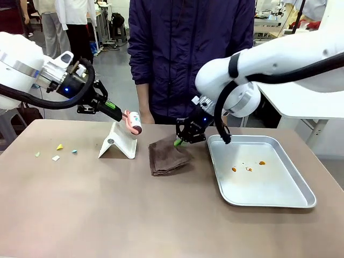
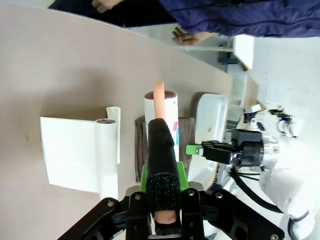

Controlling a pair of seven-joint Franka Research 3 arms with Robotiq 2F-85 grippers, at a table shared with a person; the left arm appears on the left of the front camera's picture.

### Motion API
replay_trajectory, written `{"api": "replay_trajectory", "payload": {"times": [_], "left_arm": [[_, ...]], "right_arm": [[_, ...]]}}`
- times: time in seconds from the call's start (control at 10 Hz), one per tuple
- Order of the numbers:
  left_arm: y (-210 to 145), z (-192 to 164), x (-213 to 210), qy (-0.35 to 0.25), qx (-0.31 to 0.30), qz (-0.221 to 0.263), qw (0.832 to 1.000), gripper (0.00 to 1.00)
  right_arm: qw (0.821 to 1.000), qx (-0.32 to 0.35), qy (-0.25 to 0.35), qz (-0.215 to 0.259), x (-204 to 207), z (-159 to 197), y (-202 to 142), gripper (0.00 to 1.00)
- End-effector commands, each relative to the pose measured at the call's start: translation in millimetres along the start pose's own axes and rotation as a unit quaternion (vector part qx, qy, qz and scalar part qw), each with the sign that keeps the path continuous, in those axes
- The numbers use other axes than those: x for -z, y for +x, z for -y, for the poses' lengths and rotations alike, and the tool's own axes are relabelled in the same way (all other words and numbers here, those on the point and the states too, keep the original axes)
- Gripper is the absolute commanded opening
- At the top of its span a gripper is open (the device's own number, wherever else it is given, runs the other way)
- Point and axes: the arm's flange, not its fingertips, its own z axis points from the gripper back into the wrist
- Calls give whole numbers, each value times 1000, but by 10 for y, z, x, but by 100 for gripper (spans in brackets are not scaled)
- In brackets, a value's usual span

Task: Clean the surface of the table.
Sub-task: Hold the Lint Roller with your left hand and the towel with your right hand.

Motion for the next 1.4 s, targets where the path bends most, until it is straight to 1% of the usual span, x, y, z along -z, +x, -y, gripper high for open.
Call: {"api": "replay_trajectory", "payload": {"times": [0.0, 0.1, 0.2, 0.3, 0.4, 0.5, 0.6, 0.7, 0.8, 0.9, 1.0, 1.1, 1.2, 1.3], "left_arm": [[-3, -226, -298, -69, -10, 0, 998, 0], [23, -311, -451, -73, -18, -5, 997, 0], [16, -364, -610, -90, -21, -37, 995, 0], [-58, -371, -865, -97, -8, -58, 994, 0], [-162, -394, -1097, -88, 4, -72, 994, 0], [-217, -465, -1308, -120, 2, -75, 990, 0], [-233, -547, -1476, -136, -18, -72, 988, 0], [-220, -681, -1641, -158, -3, -81, 984, 0], [-144, -872, -1737, -151, -4, -91, 984, 0], [-34, -1119, -1777, -180, 23, -124, 975, 0], [81, -1440, -1797, -204, 52, -140, 968, 0], [123, -1693, -1858, -217, 59, -120, 967, 0], [141, -1983, -1988, -211, 27, -83, 974, 0], [136, -2274, -2127, -187, 27, -77, 979, 0]], "right_arm": [[988, -32, 147, -39, -171, 360, -264, 0], [978, -35, 193, -70, -228, 415, -332, 0], [973, -46, 205, -99, -320, 474, -415, 0], [965, -82, 229, -96, -513, 553, -609, 0], [956, -105, 260, -87, -725, 667, -839, 0], [945, -110, 299, -76, -974, 843, -1075, 0], [941, -91, 319, -68, -1216, 1030, -1239, 0], [932, -77, 353, -36, -1493, 1260, -1411, 0], [917, -54, 395, -4, -1790, 1530, -1573, 0], [908, -19, 418, 37, -2061, 1798, -1670, 0], [898, 12, 434, 64, -2343, 2052, -1741, 0], [897, 33, 430, 97, -2560, 2299, -1767, 0], [895, 49, 431, 100, -2731, 2529, -1793, 0], [897, 49, 427, 103, -2849, 2768, -1815, 0]]}}
